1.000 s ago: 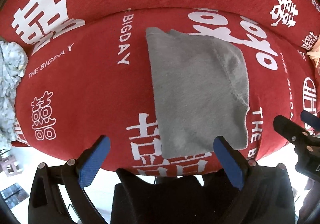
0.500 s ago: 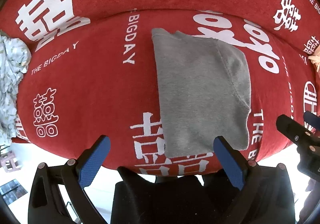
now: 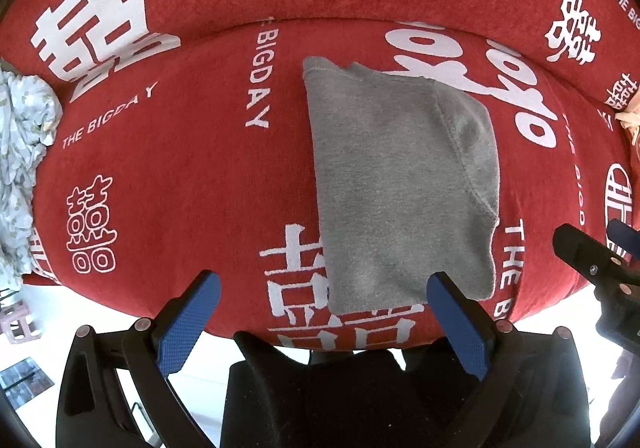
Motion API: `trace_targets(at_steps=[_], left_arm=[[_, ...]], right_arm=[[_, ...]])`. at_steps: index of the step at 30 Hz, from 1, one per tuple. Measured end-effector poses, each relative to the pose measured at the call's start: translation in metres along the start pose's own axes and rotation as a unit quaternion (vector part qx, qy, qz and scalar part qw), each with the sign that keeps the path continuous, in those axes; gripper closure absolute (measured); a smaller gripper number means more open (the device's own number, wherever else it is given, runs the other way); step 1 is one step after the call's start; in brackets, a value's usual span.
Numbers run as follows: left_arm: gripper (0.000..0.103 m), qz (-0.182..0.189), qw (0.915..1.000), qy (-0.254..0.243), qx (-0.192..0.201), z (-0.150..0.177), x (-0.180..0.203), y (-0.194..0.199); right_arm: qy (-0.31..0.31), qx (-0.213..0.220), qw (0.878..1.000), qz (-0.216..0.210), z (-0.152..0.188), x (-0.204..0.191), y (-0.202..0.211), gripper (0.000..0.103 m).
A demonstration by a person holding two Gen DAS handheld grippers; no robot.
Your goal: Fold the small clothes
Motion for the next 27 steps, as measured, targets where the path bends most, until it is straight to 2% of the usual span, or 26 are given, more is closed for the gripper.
trace_targets(at_steps=[19, 27], left_arm=[[0.000, -0.009, 1.0000, 0.002, 0.001, 0.0006, -0.0001, 0.0025], [0.000, -0.028, 0.9996, 0.001, 0.003, -0.0005, 0.0002, 0.0031]], right_arm=[[0.001, 0.000, 1.000, 0.001, -0.0026, -0.0015, 0.0006, 0.000], [0.001, 0.000, 1.000, 0.001, -0.0040, -0.0016, 0.0009, 0.000]])
Point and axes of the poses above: each gripper's, at about its wrist camera, not at the fingertips, and y roughly against the way its jaws point, x to its right, z to its underside, the point moved 2 cm from there along -y, roughly the way its jaws point, and after that the axes turned 8 degrees about -x, right-handed, at the moved point
